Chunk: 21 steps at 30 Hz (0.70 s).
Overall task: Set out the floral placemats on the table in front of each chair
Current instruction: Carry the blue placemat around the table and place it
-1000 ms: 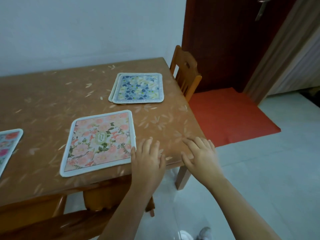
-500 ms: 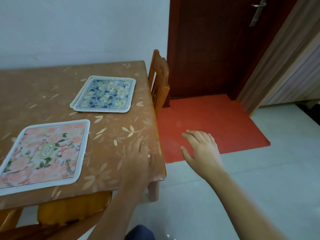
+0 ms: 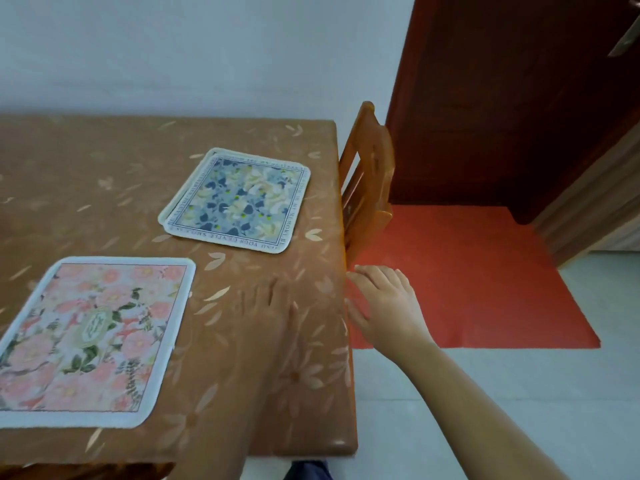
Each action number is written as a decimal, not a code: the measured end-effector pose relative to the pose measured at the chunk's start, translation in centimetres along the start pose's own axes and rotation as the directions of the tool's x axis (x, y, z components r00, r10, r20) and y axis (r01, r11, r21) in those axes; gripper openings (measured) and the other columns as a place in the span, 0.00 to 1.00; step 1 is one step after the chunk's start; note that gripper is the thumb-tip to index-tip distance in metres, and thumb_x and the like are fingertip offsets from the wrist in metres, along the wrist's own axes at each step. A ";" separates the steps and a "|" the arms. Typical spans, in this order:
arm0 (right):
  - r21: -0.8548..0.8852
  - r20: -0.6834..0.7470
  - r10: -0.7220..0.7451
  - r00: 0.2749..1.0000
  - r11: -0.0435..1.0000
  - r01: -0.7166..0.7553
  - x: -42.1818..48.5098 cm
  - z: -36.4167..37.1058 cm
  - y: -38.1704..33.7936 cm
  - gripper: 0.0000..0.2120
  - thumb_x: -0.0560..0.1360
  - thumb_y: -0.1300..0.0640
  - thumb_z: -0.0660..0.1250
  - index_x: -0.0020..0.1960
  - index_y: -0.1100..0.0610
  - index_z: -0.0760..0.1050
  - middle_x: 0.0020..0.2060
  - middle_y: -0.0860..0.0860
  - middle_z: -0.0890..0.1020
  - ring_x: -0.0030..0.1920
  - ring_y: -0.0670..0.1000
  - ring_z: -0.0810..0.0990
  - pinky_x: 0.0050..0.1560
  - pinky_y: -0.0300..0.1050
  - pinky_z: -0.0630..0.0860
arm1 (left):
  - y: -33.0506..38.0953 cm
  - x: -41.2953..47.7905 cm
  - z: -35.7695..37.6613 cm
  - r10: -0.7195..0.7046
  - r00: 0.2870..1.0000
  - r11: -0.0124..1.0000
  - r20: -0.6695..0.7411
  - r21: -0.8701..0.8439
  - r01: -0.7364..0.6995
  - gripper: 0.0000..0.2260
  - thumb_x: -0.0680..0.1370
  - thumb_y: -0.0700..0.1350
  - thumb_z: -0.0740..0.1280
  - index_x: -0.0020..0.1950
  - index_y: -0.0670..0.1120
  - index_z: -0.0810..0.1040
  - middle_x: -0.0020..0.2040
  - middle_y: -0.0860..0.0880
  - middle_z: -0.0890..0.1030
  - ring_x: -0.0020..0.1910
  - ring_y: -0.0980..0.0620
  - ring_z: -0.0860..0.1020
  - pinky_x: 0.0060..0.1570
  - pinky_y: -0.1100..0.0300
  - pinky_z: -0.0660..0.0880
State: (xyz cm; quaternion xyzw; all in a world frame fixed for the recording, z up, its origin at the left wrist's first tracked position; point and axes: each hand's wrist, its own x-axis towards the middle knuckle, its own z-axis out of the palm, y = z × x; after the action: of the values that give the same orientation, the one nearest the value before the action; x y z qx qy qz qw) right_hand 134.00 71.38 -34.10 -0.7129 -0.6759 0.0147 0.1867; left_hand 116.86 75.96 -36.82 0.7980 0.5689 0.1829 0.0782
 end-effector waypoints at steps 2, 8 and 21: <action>0.003 0.031 -0.044 0.999 0.999 0.044 3.1 1.7 -0.3 0.13 0.69 0.57 0.70 0.52 0.60 0.77 0.49 0.56 0.82 0.52 0.60 0.79 0.54 0.58 0.74 | -1.7 2.2 1.0 0.027 1.000 0.999 -0.016 0.021 -0.026 0.16 0.71 0.45 0.57 0.53 0.41 0.76 0.52 0.40 0.80 0.50 0.37 0.78 0.51 0.41 0.75; 0.062 0.098 -0.108 0.989 0.993 0.102 10.1 5.9 -0.1 0.13 0.69 0.58 0.69 0.53 0.60 0.77 0.53 0.56 0.81 0.53 0.60 0.78 0.55 0.56 0.73 | -5.3 8.3 3.9 0.049 0.999 0.998 -0.020 0.036 -0.048 0.14 0.72 0.46 0.60 0.52 0.40 0.76 0.53 0.40 0.80 0.53 0.38 0.77 0.53 0.39 0.74; 0.199 0.240 -0.329 0.913 0.938 0.285 19.2 14.9 0.1 0.17 0.61 0.60 0.76 0.48 0.60 0.79 0.43 0.55 0.84 0.46 0.57 0.82 0.46 0.51 0.79 | -9.9 14.0 9.3 -0.030 0.994 0.999 0.106 0.031 0.027 0.15 0.66 0.42 0.75 0.50 0.40 0.78 0.49 0.41 0.81 0.50 0.42 0.80 0.53 0.44 0.75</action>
State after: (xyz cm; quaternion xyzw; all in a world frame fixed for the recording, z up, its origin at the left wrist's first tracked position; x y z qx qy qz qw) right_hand 131.67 93.65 -43.51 -0.5715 -0.7953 0.1363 0.1494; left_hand 115.71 93.17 -45.81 0.7996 0.5778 0.1303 0.0991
